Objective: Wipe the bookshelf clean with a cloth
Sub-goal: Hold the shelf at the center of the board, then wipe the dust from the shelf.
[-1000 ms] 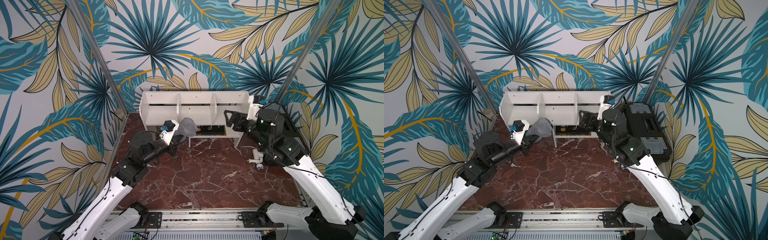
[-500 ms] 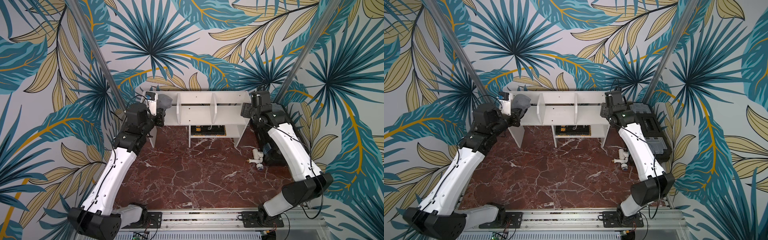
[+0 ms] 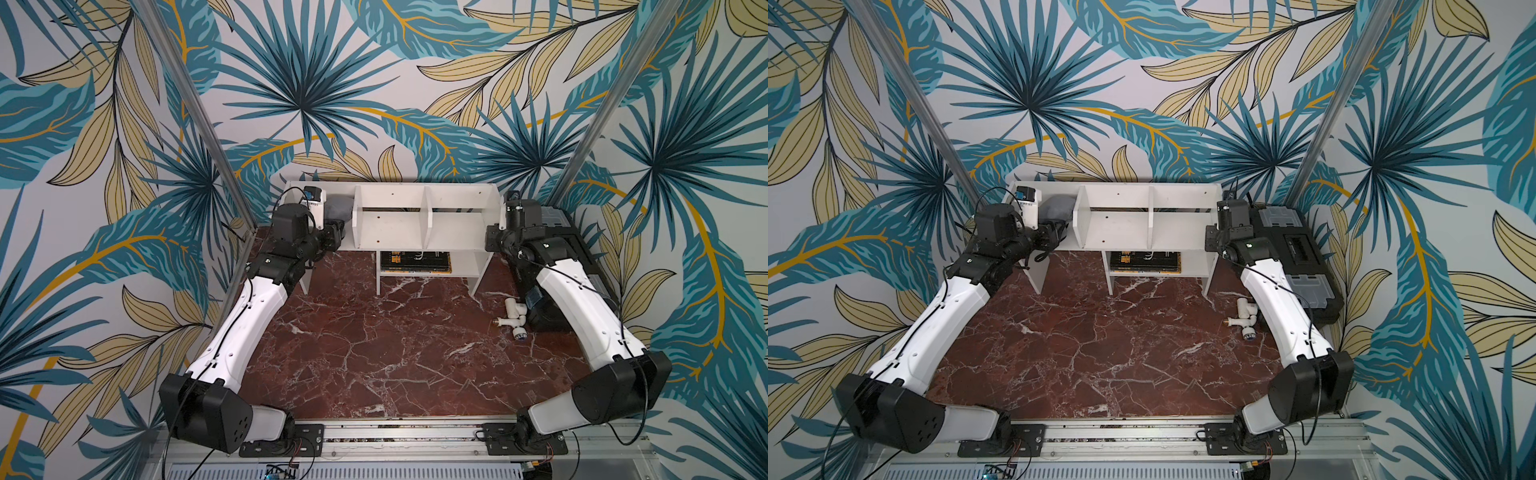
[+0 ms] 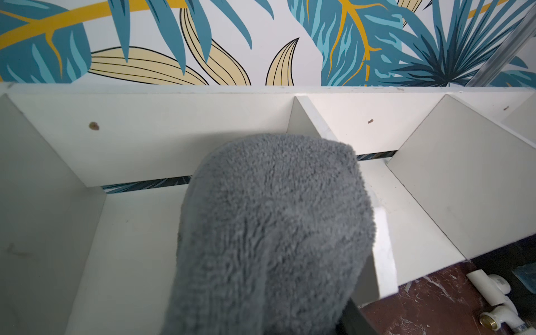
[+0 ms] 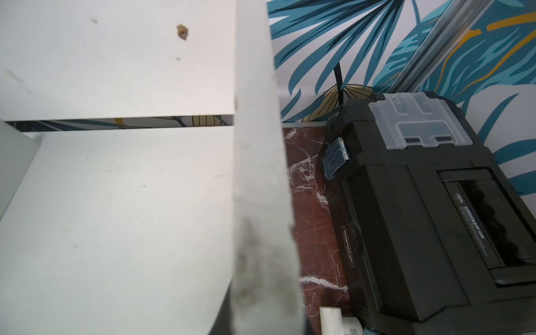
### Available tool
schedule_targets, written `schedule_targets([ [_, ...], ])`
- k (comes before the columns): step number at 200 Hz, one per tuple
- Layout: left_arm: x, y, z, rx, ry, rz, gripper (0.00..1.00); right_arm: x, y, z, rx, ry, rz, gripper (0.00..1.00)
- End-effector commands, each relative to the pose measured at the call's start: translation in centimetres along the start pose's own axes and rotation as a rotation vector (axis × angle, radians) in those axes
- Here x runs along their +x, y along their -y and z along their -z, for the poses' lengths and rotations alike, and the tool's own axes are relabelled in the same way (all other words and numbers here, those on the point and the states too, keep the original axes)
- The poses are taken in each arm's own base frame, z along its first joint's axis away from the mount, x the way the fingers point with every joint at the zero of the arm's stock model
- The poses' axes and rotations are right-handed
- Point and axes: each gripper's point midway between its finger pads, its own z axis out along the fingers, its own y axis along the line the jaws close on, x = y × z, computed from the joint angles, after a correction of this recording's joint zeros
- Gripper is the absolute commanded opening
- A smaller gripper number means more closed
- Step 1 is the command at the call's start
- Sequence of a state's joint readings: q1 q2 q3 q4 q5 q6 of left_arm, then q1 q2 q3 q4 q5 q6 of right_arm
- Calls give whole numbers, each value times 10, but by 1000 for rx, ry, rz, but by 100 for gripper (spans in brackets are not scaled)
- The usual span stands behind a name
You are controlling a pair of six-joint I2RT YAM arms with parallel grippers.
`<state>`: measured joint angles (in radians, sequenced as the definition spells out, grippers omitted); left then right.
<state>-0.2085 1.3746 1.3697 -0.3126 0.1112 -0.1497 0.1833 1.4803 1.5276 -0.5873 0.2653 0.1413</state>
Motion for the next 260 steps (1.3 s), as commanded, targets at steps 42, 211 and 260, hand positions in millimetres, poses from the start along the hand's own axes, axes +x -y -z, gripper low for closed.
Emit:
schedule_targets([
  [42,-37,-22,41,-157,132,-18,86,-12,2,33,-69,78,9,0],
  [211,-12,-13,62,-106,73,136,82,-19,-26,10,-336,30,4,0],
  [260,-7,13,77,-59,19,58,85,-17,-19,11,-294,30,2,0],
])
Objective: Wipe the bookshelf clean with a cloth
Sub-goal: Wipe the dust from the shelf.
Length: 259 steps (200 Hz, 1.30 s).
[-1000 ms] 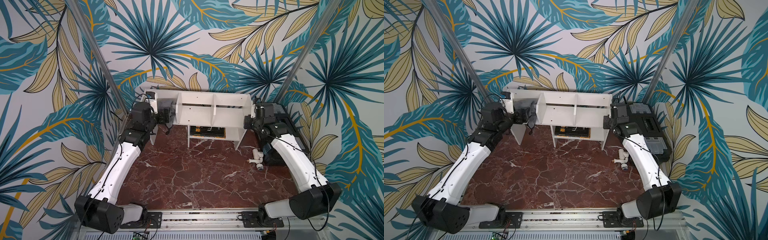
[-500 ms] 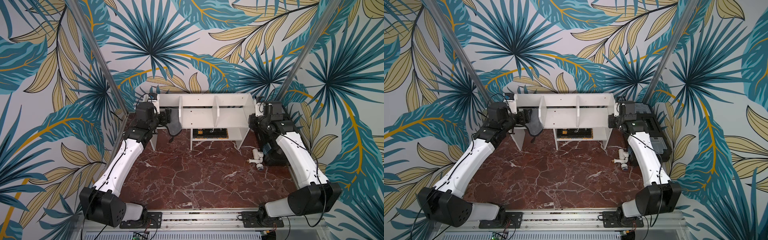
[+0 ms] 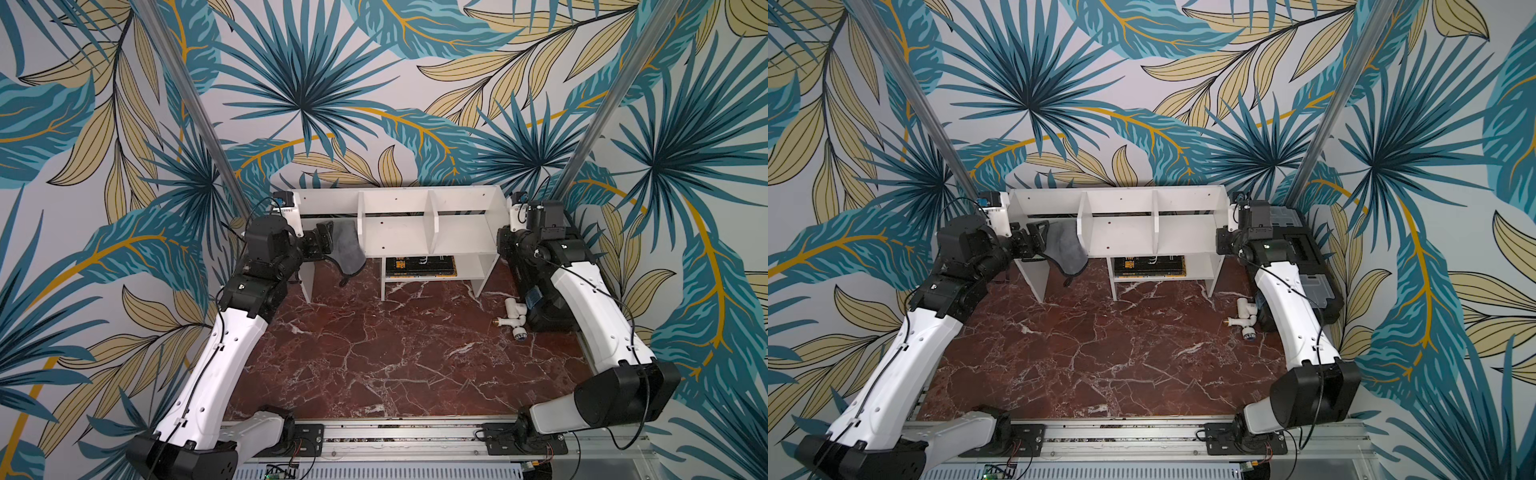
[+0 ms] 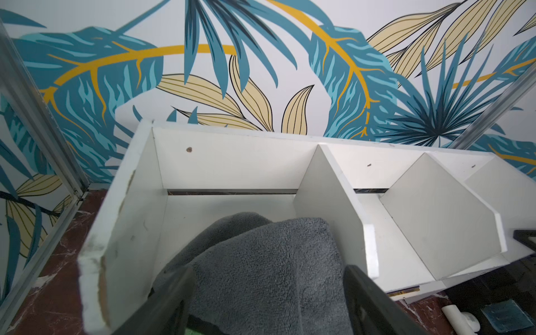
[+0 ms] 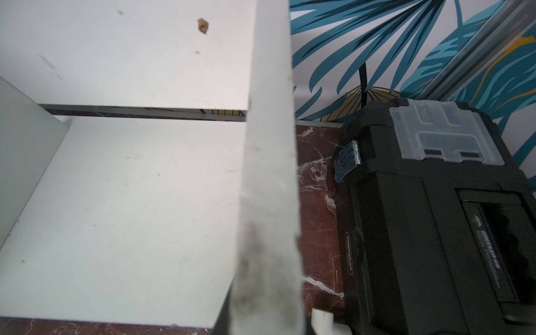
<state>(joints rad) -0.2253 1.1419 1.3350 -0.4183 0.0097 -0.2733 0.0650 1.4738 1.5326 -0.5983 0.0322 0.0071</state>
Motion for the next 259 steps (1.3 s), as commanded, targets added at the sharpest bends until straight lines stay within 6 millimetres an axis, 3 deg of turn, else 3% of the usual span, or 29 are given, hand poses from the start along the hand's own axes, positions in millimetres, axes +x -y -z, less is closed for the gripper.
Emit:
schedule_targets([
  [1,23,9,-2,1,-92,-63,85,-18,-31,10,-159,60,-60,0],
  [20,49,5,-17,-51,-165,-112,85,-18,-32,12,-167,64,-67,0],
  [49,73,-3,-40,-83,-238,-111,84,-18,-33,13,-174,72,-63,0],
  [69,77,-19,-54,-174,-245,-125,81,-19,-34,10,-178,64,-60,0],
  [100,80,-24,-79,-212,-243,-135,72,-19,-38,5,-197,57,-71,0],
  [131,75,-26,-108,-197,-239,-117,48,-21,-41,9,-220,71,-85,0],
  [152,66,-26,-128,-185,-229,-86,23,-20,-44,11,-235,71,-88,0],
  [172,49,-25,-141,-193,-200,-72,4,-18,-46,11,-247,71,-94,0],
  [192,29,-30,-140,-237,-152,-90,0,-16,-47,12,-254,69,-94,0],
  [208,27,-47,-129,-325,-141,-114,0,-16,-46,13,-252,72,-93,0],
  [236,41,-77,-99,-446,-147,-112,0,-18,-47,14,-256,78,-100,0],
  [259,64,-79,-82,-406,-169,-90,0,-17,-48,14,-258,75,-107,0],
])
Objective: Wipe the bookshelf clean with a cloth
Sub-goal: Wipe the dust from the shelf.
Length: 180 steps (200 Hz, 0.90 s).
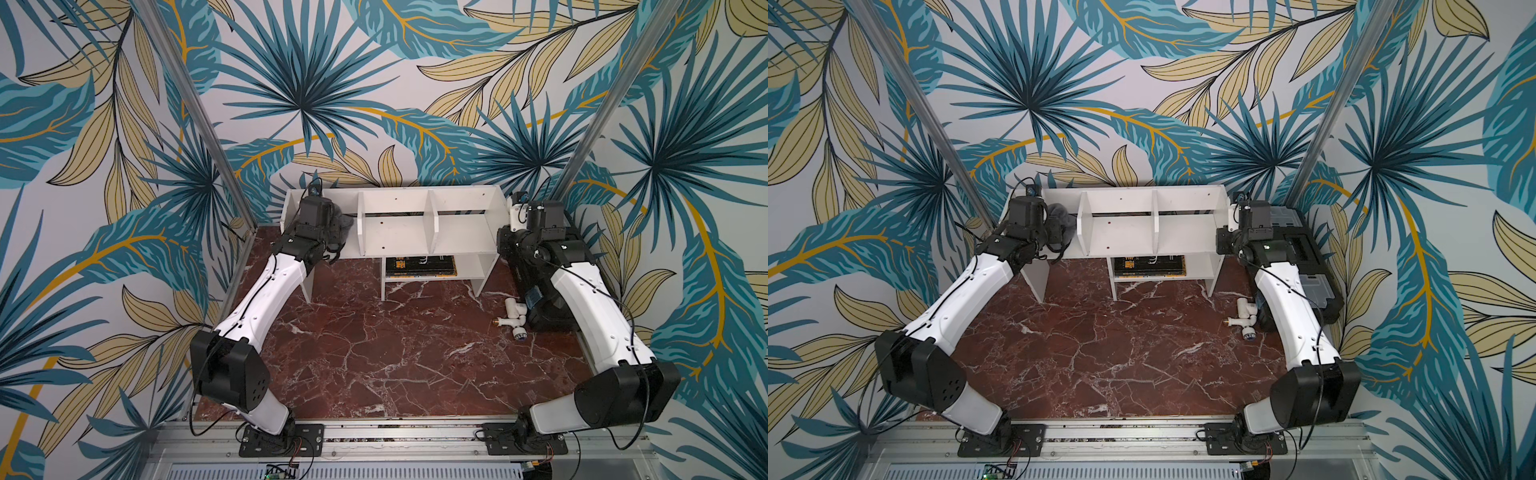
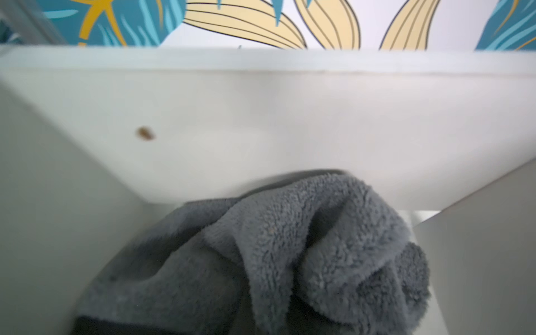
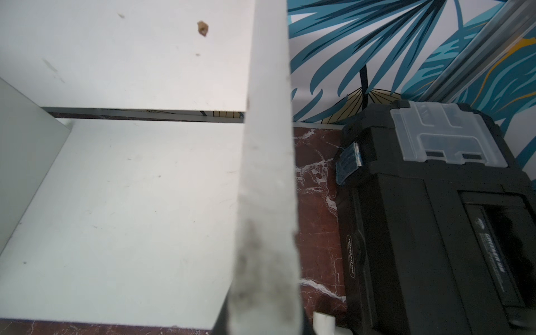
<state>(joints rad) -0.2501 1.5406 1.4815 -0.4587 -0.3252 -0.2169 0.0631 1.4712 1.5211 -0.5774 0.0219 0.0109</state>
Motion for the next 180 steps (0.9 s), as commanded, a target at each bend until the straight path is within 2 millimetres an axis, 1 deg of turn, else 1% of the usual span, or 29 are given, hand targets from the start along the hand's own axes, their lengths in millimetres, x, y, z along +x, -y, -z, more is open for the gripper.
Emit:
schedule_targets([
  [1,10,-20,18,-29,27,30,0,-17,-47,15,-249,63,-104,0],
  [12,24,-7,21,40,-3,20,0,-16,-47,15,-250,65,-107,0],
  [32,45,9,24,85,-53,-2,0,-16,-47,16,-249,68,-113,0],
  [48,50,27,27,160,-55,16,0,-14,-46,16,-246,66,-114,0],
  [61,44,44,28,238,-25,34,0,-14,-46,17,-244,67,-117,0],
  [72,30,56,27,283,4,57,0,-14,-46,17,-247,65,-121,0],
  [78,24,65,28,325,4,64,0,-15,-46,17,-247,67,-123,0],
  [88,7,72,27,341,20,73,0,-16,-46,17,-248,67,-125,0],
  [102,-21,73,27,330,68,86,0,-17,-47,18,-251,69,-127,0],
  [109,-37,71,28,316,101,94,0,-16,-47,18,-255,69,-129,0],
  [114,-47,61,27,261,123,106,0,-16,-48,19,-258,71,-131,0],
  [130,-79,35,30,174,178,146,0,-13,-48,17,-258,68,-132,0],
  [146,-101,9,38,102,227,168,0,-11,-46,13,-244,58,-126,0],
  [162,-112,-18,50,6,261,144,0,-12,-47,13,-250,58,-123,0],
  [180,-111,-45,61,-78,276,115,0,-14,-49,14,-261,67,-126,0],
])
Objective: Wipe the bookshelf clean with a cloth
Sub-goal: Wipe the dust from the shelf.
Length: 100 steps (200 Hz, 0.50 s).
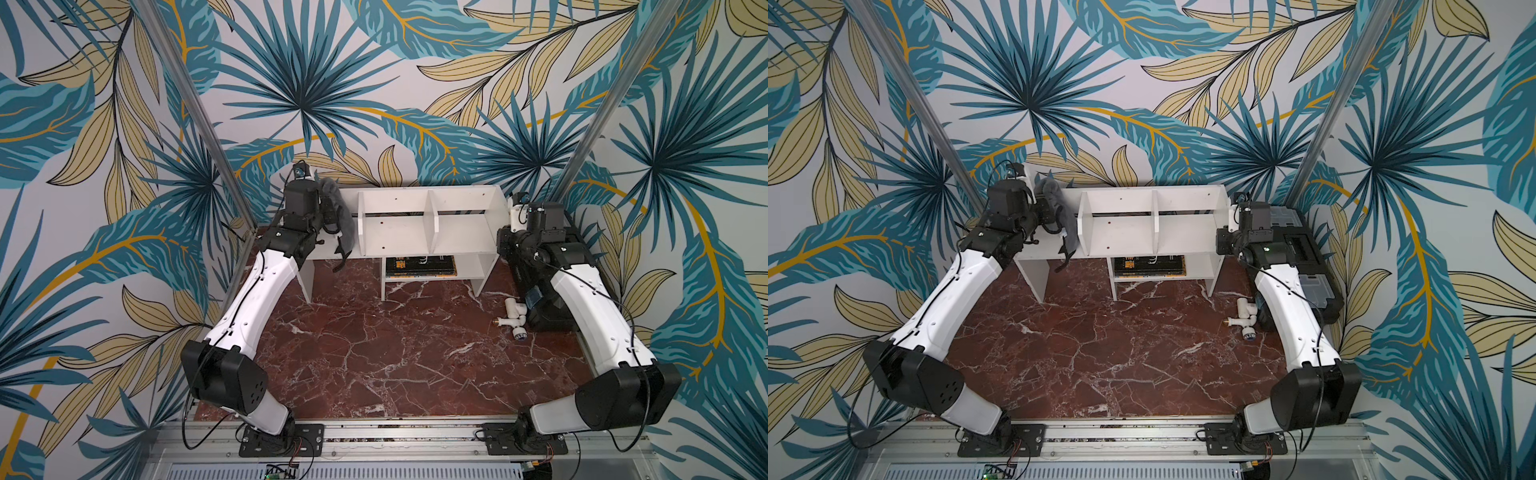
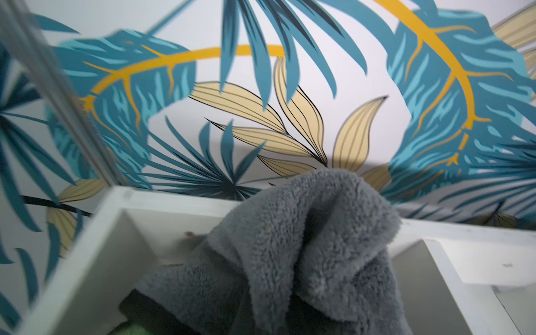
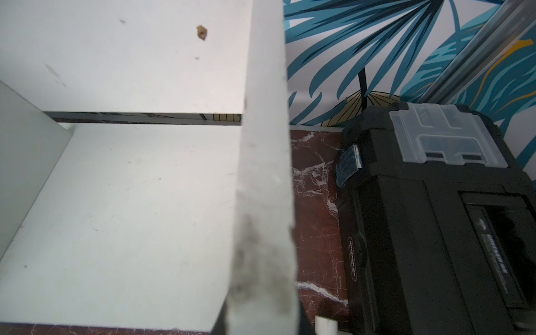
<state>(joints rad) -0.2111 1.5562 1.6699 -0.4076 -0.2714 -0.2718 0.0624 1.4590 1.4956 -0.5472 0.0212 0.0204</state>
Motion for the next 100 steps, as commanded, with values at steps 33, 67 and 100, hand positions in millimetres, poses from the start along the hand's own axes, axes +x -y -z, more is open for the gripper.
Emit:
schedule_targets([
  [33,-5,-58,40,-164,7,-70,0,-10,-51,11,-269,44,-123,0],
  [67,62,-37,37,-17,-89,-20,0,-4,-51,8,-272,34,-132,0],
  [100,107,8,27,158,-138,-32,0,-4,-51,9,-268,33,-129,0],
])
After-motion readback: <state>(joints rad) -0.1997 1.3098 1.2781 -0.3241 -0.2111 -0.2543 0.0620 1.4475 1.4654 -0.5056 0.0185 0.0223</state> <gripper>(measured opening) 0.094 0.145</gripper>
